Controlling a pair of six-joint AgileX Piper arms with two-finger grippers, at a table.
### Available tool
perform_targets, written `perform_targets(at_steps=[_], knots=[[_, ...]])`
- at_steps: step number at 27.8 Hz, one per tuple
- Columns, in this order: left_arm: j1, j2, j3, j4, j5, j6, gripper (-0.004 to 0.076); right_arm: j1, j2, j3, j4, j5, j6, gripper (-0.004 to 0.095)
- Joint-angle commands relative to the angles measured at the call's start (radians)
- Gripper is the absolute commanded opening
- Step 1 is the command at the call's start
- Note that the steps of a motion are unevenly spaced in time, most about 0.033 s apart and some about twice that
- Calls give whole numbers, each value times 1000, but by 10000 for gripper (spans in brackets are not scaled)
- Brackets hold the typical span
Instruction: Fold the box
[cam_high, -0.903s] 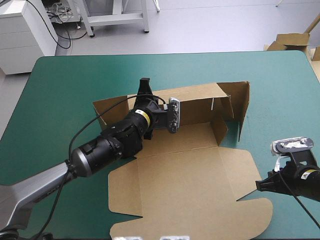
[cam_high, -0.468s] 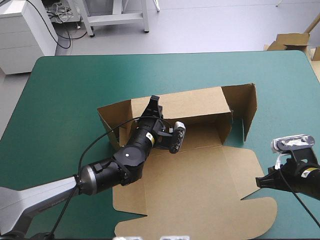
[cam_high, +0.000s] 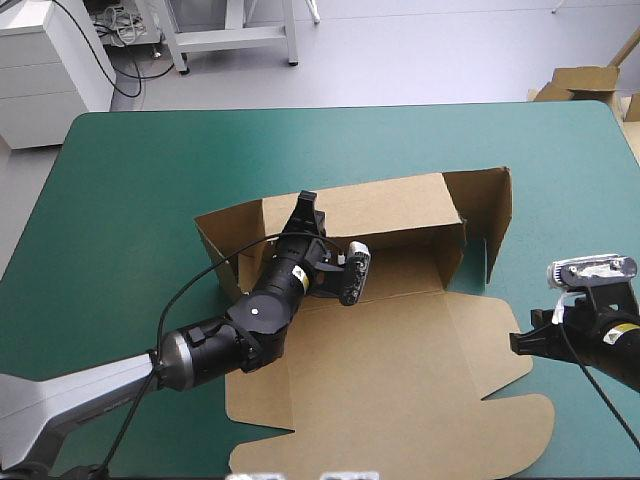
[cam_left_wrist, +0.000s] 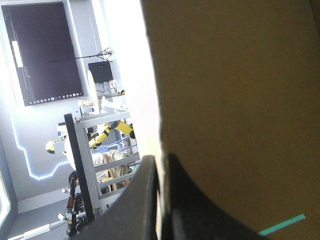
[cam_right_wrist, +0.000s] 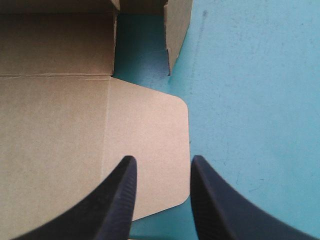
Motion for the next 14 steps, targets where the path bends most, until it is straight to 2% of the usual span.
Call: perform_targets(at_steps=[1, 6, 9, 14], knots=[[-11, -25, -9, -3, -24, -3, -8, -5, -1, -24, 17, -55, 0, 484], [-11, -25, -9, -1, -18, -55, -8, -5, -1, -24, 17, -59, 0, 681], [-11, -24, -9, 56, 22, -193, -8, -5, -1, -24, 41, -67, 0, 699], [-11, -24, -9, 218, 83, -453, -8, -5, -1, -24, 152, -97, 0, 699]])
